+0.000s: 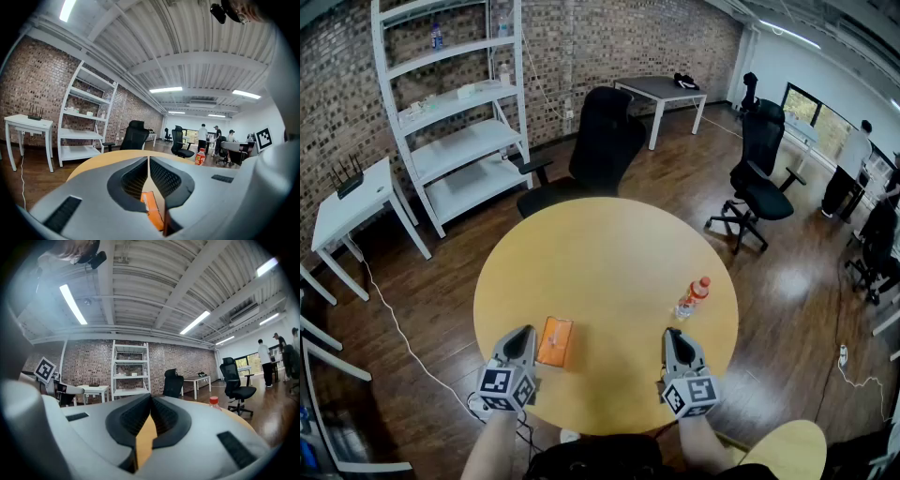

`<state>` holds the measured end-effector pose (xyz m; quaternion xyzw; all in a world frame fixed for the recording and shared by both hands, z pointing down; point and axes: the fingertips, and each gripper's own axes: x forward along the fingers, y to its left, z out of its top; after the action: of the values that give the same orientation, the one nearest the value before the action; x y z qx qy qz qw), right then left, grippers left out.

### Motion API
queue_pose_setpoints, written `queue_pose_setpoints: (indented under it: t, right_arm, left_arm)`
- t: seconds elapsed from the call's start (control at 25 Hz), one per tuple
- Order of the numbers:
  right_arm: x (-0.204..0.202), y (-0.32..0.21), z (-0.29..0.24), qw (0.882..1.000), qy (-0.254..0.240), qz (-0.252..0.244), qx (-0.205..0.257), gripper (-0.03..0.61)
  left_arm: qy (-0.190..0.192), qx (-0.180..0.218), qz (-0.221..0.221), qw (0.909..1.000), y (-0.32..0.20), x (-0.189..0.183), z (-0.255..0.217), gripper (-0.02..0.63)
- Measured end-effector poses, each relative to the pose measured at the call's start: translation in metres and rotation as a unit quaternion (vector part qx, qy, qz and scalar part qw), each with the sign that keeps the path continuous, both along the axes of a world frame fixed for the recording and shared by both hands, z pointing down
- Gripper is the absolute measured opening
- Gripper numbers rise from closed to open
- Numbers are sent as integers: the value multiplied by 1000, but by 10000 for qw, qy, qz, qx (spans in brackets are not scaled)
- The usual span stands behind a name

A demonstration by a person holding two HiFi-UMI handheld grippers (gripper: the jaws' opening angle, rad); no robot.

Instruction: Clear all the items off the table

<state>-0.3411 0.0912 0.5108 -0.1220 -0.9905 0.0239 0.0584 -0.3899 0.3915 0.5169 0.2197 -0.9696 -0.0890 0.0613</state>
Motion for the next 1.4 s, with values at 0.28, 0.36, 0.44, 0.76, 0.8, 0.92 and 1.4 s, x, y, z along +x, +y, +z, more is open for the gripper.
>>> queue_pose_setpoints:
  t: [0.28,0.36,0.44,0.76,0.8,0.92,1.4]
  right_arm:
    - [-14,-24,20,9996,254,150,-52,5]
    - [-9,-27,33,9988,454,161,-100,5]
    - [-7,-34,48,9979,626,155,-114,5]
    - [-14,-45,95,9911,1309,47,-228,5]
    - [-16,-44,98,9905,1356,-17,-222,5]
    - [-19,-46,103,9894,1429,-161,-215,5]
    - [-23,-56,113,9867,1534,-517,-179,5]
  left_arm:
    - [1094,-531,115,9925,-31,-39,68,342]
    - [1339,-700,-17,9885,-31,-41,87,416]
    - [1470,-863,-129,9853,-35,-46,105,422]
    - [2791,-1960,-265,9397,-45,-53,199,469]
    - [2842,-2179,-308,9332,-43,-53,206,469]
    - [2834,-2475,-414,9256,-41,-51,216,468]
    - [2686,-2488,-313,9301,-42,-52,222,454]
